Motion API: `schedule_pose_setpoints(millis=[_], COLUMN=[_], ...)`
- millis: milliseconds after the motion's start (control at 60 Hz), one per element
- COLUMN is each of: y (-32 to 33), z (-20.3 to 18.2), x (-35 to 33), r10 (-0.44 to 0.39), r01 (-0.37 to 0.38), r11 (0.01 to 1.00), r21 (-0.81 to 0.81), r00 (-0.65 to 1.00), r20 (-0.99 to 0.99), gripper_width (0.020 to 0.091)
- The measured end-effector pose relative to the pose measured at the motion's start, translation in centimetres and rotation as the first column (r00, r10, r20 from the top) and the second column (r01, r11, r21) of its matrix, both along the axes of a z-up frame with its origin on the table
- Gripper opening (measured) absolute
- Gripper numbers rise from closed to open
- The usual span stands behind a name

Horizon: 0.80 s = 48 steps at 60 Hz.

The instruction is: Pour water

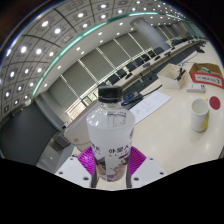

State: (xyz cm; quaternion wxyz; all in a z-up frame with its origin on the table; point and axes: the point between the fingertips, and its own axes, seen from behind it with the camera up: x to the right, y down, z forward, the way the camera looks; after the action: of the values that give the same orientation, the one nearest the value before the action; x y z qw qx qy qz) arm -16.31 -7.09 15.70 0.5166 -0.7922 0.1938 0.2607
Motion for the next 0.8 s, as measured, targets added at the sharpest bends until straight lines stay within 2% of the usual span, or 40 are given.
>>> schedule_pose_setpoints(millis=[100, 183, 333, 400, 533, 733, 800], y=[1.3, 1.9, 3.5, 4.2, 4.9, 3.7, 4.4], z=[2.4, 3.9, 3.0, 2.2, 1.8, 1.9, 1.7], x=[3.9, 7.6, 13.3, 14.8, 15.9, 15.3, 14.7], r10=[-0.038, -0.086, -0.161, -0.178, -0.174, -0.182, -0.179], r01=[0.040, 0.087, 0.128, 0.132, 0.085, 0.032, 0.023], r11=[0.999, 0.996, 0.986, 0.982, 0.984, 0.983, 0.984], r21=[0.001, -0.022, -0.105, -0.132, -0.158, -0.179, -0.179], r00=[0.958, 0.858, 0.575, 0.446, 0.251, 0.190, 0.221], r20=[-0.285, -0.507, -0.802, -0.877, -0.952, -0.965, -0.959], gripper_width=[0.0393, 0.0393, 0.0392, 0.0390, 0.0391, 0.0392, 0.0391])
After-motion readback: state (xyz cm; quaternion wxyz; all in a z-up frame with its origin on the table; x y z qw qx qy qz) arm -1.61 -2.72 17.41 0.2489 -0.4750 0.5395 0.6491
